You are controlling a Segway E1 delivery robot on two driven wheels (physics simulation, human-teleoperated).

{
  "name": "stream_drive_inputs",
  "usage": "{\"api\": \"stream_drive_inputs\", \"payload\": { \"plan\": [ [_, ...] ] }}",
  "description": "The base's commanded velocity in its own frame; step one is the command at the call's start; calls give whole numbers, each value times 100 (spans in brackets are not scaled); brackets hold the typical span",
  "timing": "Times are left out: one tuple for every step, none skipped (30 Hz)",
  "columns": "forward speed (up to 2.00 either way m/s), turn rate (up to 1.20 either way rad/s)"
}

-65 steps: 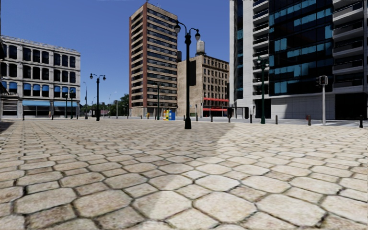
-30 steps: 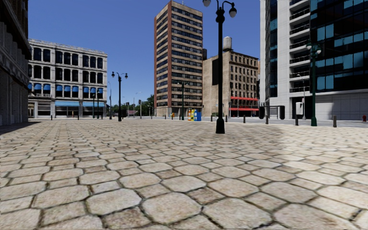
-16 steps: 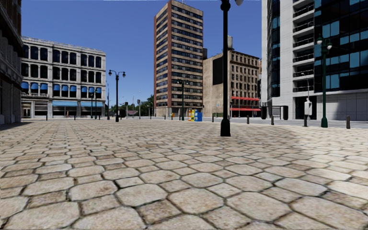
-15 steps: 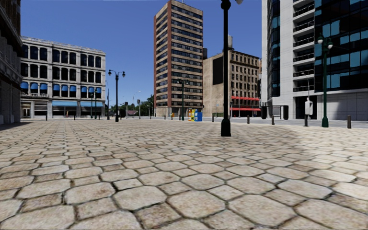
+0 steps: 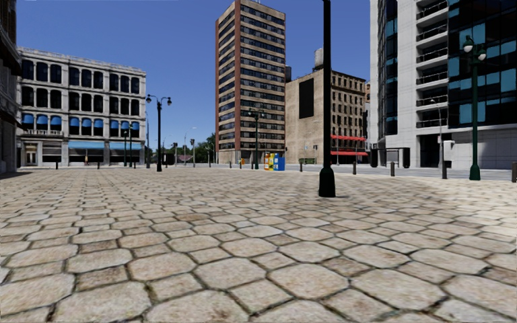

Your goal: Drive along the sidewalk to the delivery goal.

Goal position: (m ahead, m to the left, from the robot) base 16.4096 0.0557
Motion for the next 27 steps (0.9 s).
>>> {"api": "stream_drive_inputs", "payload": {
  "plan": [
    [200,0],
    [200,0],
    [200,0],
    [200,0],
    [200,0],
    [200,0],
    [200,0],
    [200,0],
    [200,0],
    [200,0],
    [200,0],
    [200,0],
    [200,0],
    [200,0],
    [200,0],
    [200,0],
    [200,0],
    [200,0],
    [200,0],
    [200,0],
    [200,0],
    [200,0],
    [200,0],
    [200,0],
    [200,0],
    [200,0],
    [200,0]
  ]
}}
